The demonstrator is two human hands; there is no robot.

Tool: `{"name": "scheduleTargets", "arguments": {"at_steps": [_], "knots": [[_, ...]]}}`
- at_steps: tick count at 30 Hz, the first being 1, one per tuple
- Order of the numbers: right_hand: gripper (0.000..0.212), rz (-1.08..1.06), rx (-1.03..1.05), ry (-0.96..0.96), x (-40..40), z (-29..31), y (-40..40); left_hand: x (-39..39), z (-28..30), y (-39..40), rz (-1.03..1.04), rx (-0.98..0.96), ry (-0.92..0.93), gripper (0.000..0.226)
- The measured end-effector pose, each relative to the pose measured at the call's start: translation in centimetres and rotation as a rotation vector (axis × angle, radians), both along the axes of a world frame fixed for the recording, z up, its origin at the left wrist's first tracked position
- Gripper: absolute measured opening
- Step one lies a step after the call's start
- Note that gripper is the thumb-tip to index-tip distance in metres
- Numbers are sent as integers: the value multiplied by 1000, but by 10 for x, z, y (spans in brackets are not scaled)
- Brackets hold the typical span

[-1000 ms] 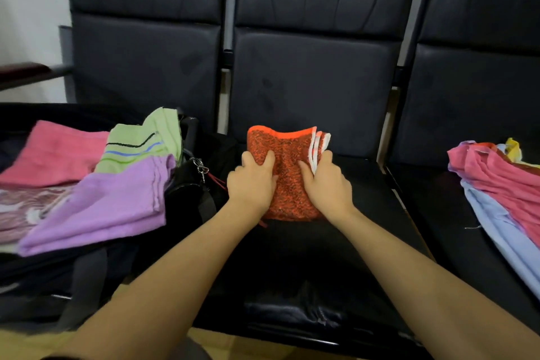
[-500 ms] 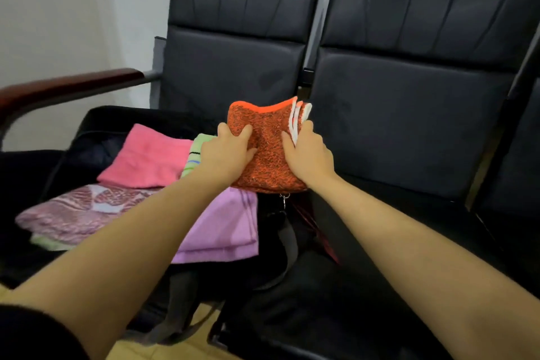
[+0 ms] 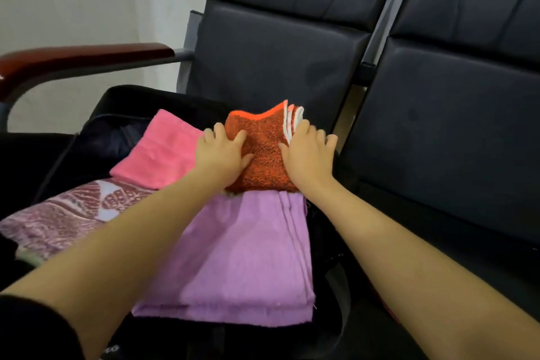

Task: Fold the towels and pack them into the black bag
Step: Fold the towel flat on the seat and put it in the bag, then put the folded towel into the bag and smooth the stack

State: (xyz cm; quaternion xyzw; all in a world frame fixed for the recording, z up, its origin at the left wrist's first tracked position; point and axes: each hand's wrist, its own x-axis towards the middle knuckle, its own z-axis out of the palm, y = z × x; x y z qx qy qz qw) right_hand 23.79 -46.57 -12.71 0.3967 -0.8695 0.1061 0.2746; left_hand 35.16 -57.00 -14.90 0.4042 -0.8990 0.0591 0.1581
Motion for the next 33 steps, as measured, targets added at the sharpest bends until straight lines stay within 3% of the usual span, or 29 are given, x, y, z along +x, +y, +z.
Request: {"name": "scheduleTargets", "arguments": {"at_steps": [2,4,6,8,12,16,20,25,28,33], "knots": [[72,-45,-1,179,-3,-9,-1,-5,-18,-6,-34,-73,2,56],[62,167,8,396,-12,-17,-3,-7,-23,-9,-140,-149,59,58],[52,326,104,534,-20,-18,-5,-7,-23,-9,-195,-99,25,71],[52,283,211,436,-24,-16,-6,-6,-30,-10,-177,-1,3,66],[58,180,362,53,-33,-18,1,-5,-27,-9,-130,119,-47,62],[61,180,349,-50,-27,-12,9,-3,-17,-1,-87,182,-84,60],[58,206,177,-149,-19,-2,33,3,4,14,-71,249,90,57],[46,169,-67,-224,-18,18,83,4,36,62,-143,112,249,42],[36,143,-129,-235,-16,32,121,-2,51,105,-257,110,279,32],[24,81,-314,-479,-15,29,203,-20,51,187,-480,229,440,24]]}}
